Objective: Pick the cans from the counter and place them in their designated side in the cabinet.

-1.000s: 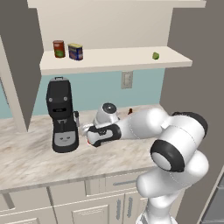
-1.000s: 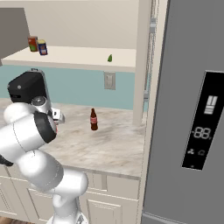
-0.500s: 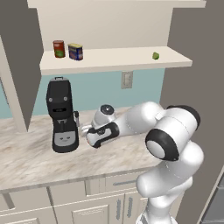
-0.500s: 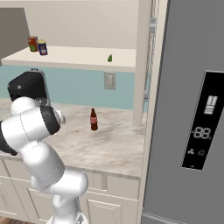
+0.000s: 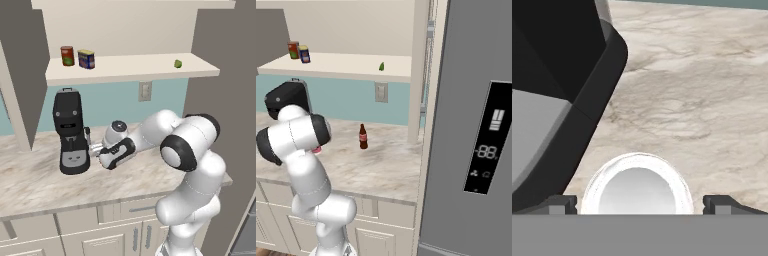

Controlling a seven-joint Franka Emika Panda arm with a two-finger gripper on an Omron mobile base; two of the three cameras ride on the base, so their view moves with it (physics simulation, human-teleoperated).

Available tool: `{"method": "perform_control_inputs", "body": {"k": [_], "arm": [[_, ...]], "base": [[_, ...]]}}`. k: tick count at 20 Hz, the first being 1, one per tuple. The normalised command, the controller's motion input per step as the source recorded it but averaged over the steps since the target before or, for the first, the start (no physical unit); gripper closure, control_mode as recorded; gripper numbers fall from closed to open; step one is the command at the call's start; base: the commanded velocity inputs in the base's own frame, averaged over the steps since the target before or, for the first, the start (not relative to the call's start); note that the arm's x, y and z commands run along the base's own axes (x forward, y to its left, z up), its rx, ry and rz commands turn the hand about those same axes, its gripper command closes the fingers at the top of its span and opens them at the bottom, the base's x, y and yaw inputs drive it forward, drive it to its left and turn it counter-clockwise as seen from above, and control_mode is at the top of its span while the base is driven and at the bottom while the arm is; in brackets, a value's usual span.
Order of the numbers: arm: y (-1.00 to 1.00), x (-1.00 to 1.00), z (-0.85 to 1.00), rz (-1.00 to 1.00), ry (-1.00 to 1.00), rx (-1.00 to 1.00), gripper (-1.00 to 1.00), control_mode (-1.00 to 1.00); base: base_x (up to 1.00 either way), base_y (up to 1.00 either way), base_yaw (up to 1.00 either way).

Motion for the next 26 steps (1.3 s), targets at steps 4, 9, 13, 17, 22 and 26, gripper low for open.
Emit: {"method": "perform_control_inputs", "body": {"k": [4, 9, 13, 17, 22, 26], "arm": [[0.11, 0.19, -0.17, 0.00, 0.01, 0.00, -1.00, -1.00], [0.03, 0.06, -0.16, 0.00, 0.01, -0.02, 1.00, -1.00], [0.00, 0.00, -0.08, 0.00, 0.00, -0.01, 1.00, -1.00], [0.00, 0.00, 0.00, 0.00, 0.00, 0.00, 1.00, -1.00], [0.00, -0.12, 0.04, 0.00, -0.01, 0.00, 1.00, -1.00], [-0.03, -0.22, 0.13, 0.00, -0.05, 0.00, 1.00, -1.00]], "base": [[0.00, 0.00, 0.00], [0.00, 0.00, 0.00], [0.00, 0.00, 0.00], [0.00, 0.00, 0.00], [0.00, 0.00, 0.00], [0.00, 0.00, 0.00]]}}
